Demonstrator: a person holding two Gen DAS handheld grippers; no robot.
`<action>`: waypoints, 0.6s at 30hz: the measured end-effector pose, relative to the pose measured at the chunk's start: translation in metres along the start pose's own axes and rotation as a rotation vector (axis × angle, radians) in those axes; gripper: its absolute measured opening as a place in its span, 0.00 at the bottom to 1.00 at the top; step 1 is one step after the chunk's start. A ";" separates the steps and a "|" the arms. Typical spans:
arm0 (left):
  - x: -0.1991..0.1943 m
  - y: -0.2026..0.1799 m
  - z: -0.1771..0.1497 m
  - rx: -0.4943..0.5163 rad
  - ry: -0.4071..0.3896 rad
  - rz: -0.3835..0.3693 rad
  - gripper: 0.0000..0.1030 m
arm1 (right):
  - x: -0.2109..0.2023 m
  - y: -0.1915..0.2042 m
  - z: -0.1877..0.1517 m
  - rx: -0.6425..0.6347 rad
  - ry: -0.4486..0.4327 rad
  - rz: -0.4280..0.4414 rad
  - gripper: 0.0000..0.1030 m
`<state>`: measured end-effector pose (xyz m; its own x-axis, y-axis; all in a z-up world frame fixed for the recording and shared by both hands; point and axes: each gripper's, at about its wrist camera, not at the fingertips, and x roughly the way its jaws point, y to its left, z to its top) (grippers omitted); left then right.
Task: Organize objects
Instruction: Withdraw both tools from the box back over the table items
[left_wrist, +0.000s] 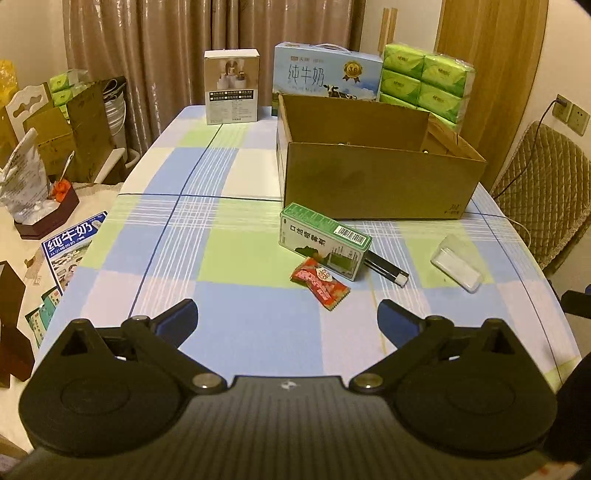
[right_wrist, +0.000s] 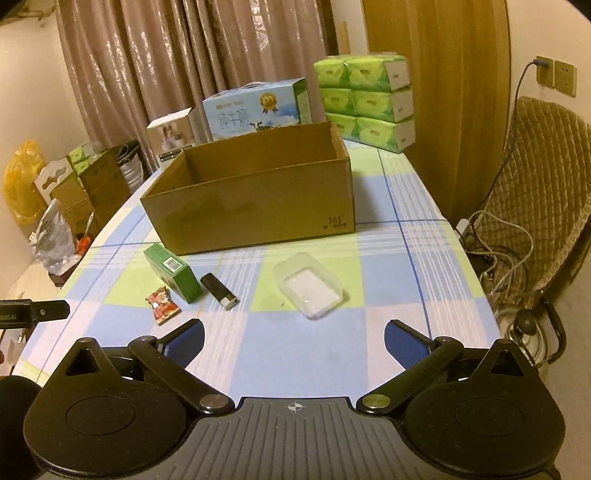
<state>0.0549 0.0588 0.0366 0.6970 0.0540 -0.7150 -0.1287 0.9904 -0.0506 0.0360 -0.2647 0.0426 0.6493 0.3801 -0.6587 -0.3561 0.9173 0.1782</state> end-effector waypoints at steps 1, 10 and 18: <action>0.000 0.000 -0.001 -0.002 0.001 0.000 0.99 | -0.001 0.000 0.000 0.000 0.000 0.000 0.98; 0.000 -0.007 -0.002 0.005 0.012 -0.003 0.99 | -0.002 -0.001 -0.001 0.003 0.004 0.003 0.98; 0.003 -0.008 -0.002 0.006 0.021 -0.009 0.99 | 0.003 -0.003 -0.004 0.009 0.016 0.001 0.98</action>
<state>0.0567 0.0504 0.0334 0.6829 0.0429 -0.7293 -0.1182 0.9916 -0.0524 0.0362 -0.2668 0.0374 0.6385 0.3788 -0.6700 -0.3504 0.9181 0.1851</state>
